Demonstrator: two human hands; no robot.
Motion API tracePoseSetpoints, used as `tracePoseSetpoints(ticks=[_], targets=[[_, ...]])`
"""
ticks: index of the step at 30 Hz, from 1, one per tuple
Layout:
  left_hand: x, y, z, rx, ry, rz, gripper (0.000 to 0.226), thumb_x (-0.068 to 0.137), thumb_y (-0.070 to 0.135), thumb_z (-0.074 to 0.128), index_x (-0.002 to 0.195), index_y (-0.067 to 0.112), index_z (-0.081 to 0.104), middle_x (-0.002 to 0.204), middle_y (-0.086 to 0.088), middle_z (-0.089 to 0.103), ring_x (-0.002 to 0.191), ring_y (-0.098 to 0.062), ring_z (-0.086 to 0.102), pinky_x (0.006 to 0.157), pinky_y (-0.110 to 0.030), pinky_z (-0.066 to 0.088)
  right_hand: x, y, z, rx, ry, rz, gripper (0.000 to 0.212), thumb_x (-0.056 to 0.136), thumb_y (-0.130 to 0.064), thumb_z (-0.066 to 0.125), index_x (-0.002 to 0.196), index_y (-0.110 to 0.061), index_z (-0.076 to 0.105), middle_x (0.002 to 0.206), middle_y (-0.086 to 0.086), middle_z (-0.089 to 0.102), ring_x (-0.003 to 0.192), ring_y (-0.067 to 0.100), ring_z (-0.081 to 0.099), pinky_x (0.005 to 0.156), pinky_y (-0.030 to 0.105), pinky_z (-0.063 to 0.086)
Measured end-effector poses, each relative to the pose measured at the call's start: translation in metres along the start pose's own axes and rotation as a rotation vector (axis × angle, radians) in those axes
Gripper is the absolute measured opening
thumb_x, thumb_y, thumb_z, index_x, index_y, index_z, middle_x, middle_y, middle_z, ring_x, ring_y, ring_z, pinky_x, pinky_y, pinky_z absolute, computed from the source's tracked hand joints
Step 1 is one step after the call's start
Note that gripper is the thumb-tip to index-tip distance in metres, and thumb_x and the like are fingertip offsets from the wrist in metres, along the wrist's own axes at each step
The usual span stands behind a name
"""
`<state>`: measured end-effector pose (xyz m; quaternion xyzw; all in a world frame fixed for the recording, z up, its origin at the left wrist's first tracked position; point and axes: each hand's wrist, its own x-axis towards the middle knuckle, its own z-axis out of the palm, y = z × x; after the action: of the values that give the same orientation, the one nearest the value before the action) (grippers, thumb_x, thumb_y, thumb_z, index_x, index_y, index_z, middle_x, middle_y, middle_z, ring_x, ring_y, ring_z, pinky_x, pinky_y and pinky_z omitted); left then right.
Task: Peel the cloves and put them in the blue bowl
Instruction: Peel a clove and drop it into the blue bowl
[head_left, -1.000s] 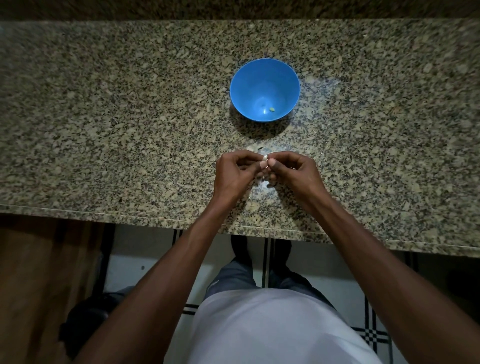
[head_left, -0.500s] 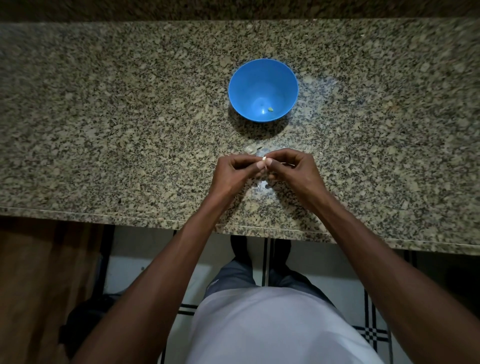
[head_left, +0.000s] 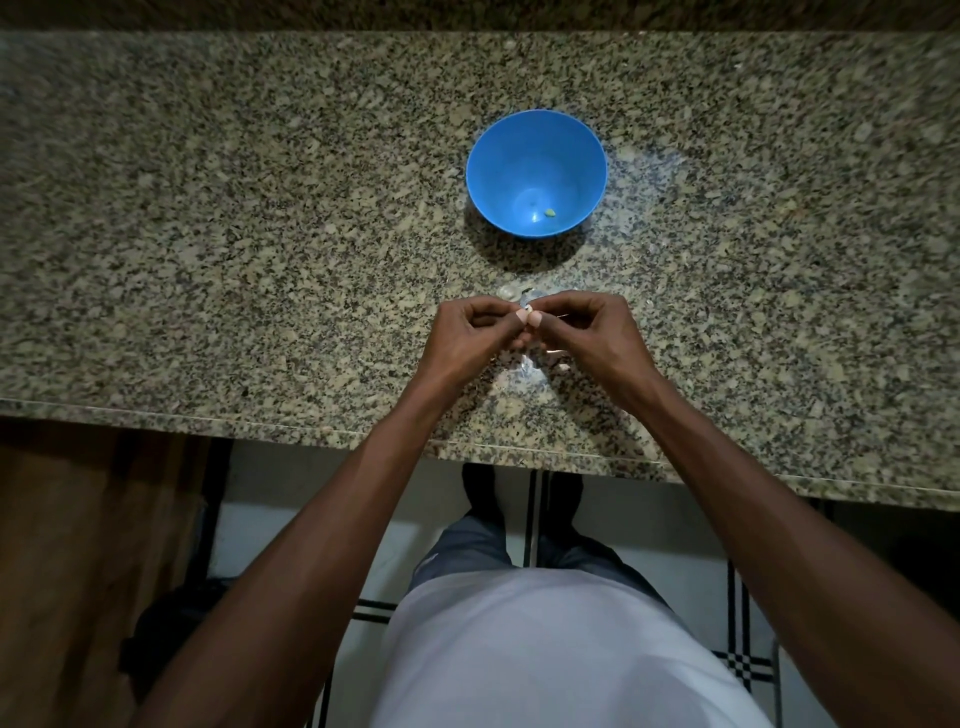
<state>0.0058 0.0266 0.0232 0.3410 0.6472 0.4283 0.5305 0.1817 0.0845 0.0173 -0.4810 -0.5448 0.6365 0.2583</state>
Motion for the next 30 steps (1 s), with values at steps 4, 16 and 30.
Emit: tracePoseSetpoints(ticks=[4, 16, 30], targets=[[0.000, -0.001, 0.001, -0.063, -0.007, -0.041, 0.022, 0.093, 0.010, 0.075, 0.109, -0.005, 0.075, 0.095, -0.023, 0.077, 0.083, -0.028, 0.073, 0.083, -0.035, 0.063, 0.002, 0.000, -0.004, -0.006, -0.026, 0.025, 0.013, 0.093, -0.018, 0.079, 0.105, -0.013, 0.080, 0.094, 0.007, 0.080, 0.089, 0.031, 0.075, 0.083, 0.049, 0.060], [-0.003, -0.007, 0.009, -0.019, 0.192, -0.051, 0.008, 0.085, 0.006, 0.082, 0.092, 0.009, 0.078, 0.087, -0.011, 0.078, 0.082, -0.027, 0.077, 0.075, -0.034, 0.064, 0.000, 0.009, -0.008, 0.399, 0.015, 0.242, 0.022, 0.098, -0.009, 0.070, 0.119, -0.003, 0.074, 0.099, 0.015, 0.077, 0.091, 0.026, 0.073, 0.093, 0.046, 0.060], [-0.008, -0.008, 0.018, 0.031, 0.100, 0.039, 0.021, 0.089, 0.012, 0.081, 0.105, 0.000, 0.075, 0.093, -0.013, 0.078, 0.082, -0.020, 0.077, 0.078, -0.032, 0.063, -0.006, 0.002, -0.011, 0.392, 0.027, 0.316, 0.017, 0.094, -0.007, 0.075, 0.111, -0.004, 0.075, 0.103, 0.014, 0.078, 0.096, 0.022, 0.072, 0.077, 0.025, 0.058]])
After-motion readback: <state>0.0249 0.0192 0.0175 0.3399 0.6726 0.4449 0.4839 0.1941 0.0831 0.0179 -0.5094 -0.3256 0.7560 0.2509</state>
